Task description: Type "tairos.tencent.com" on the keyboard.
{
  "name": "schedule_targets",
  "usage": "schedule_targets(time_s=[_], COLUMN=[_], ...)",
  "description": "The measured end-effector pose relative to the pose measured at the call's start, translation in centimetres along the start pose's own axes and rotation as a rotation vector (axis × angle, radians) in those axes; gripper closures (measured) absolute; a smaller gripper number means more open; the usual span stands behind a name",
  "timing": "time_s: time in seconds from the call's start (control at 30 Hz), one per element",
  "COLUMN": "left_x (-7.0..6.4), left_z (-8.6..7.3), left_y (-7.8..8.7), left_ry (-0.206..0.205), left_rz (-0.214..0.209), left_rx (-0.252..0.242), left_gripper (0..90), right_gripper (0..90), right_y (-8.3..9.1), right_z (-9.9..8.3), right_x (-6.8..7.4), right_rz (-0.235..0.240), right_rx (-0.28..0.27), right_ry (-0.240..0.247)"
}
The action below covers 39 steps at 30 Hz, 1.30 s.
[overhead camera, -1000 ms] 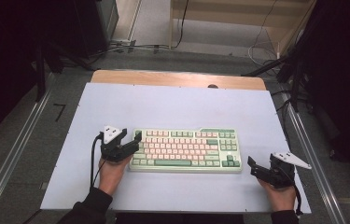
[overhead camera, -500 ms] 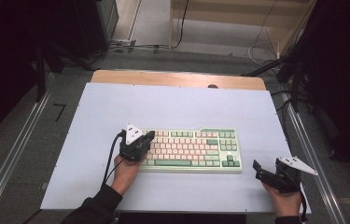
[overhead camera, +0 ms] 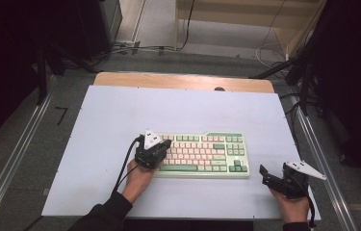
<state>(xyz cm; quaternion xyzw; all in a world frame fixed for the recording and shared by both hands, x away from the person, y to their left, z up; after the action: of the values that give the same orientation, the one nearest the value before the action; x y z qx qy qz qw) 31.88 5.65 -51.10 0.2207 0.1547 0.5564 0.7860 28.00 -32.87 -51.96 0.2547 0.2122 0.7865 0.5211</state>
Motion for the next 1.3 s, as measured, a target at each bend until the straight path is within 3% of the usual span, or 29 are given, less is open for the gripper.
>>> schedule_targets(time_s=[0.7,1.3], left_x=[-1.3,-1.3], left_z=[-0.4,-0.6], left_y=[-1.3,-1.4], left_ry=[-0.023,-0.017], left_rz=[-0.055,-0.063], left_rx=[0.103,0.135], left_gripper=[90.0,90.0], right_gripper=[11.2,11.2], right_y=[-0.1,-0.2], right_z=[0.0,0.0], right_x=[0.1,0.3], right_rz=[-0.001,0.004], right_rx=[0.002,0.007], right_ry=[0.001,0.011])
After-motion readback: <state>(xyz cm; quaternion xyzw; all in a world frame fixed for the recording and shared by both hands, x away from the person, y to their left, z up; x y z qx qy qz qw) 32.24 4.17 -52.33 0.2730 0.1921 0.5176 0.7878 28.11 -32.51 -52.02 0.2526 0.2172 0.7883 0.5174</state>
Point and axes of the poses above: each handheld gripper's, and its own axes: y roughly backward along the jaws, z roughly out of its top, x roughly to its left, the point moved 5 cm from there along -y, roughly forward along the jaws, and after that the axes turned 12 degrees about z, right-handed, at the moved point
